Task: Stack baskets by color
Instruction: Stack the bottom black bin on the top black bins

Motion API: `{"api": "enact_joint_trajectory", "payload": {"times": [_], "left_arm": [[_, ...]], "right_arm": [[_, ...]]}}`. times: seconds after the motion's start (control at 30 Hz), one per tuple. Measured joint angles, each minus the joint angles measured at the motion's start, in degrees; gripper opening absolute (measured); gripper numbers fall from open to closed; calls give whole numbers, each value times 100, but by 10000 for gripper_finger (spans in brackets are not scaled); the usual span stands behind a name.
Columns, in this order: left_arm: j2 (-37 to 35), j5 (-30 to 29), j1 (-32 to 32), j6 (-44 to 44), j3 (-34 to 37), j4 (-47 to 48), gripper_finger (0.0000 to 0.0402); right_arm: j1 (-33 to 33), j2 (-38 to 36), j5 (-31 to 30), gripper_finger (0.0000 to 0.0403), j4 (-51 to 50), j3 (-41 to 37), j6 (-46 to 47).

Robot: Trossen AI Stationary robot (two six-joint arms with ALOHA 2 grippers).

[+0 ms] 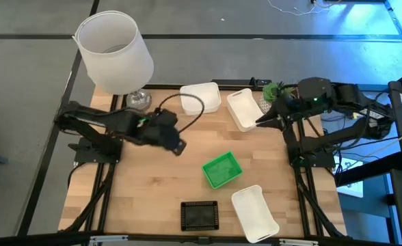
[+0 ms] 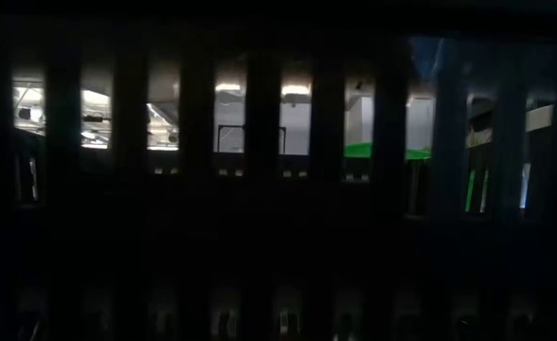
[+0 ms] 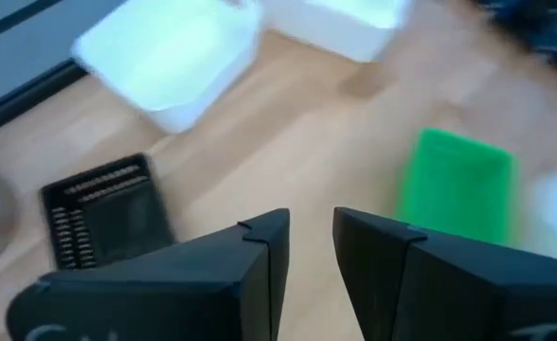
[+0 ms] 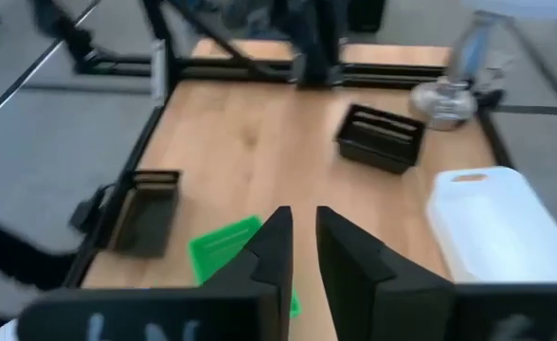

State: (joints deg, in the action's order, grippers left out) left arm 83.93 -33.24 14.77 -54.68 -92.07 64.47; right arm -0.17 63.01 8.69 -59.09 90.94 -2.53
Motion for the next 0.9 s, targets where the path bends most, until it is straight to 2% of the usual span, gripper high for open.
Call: {"api": "enact_joint_trajectory", "payload": {"times": [0.33,0.5,0.67,0.9], "left_arm": [[-467,16,1671,-41,2,260,77],[-566,-317,2343,-181,4,306,77],[-618,-599,2887,-218,4,417,77],[-615,-684,3305,-216,6,417,77]], "right_arm": [[1291,1981,0,9,-1449,2093,41],[1680,2972,0,5,-1894,2787,333],[1800,3668,233,14,-2080,3061,1115],[1793,4357,791,21,-1987,3066,1415]]}}
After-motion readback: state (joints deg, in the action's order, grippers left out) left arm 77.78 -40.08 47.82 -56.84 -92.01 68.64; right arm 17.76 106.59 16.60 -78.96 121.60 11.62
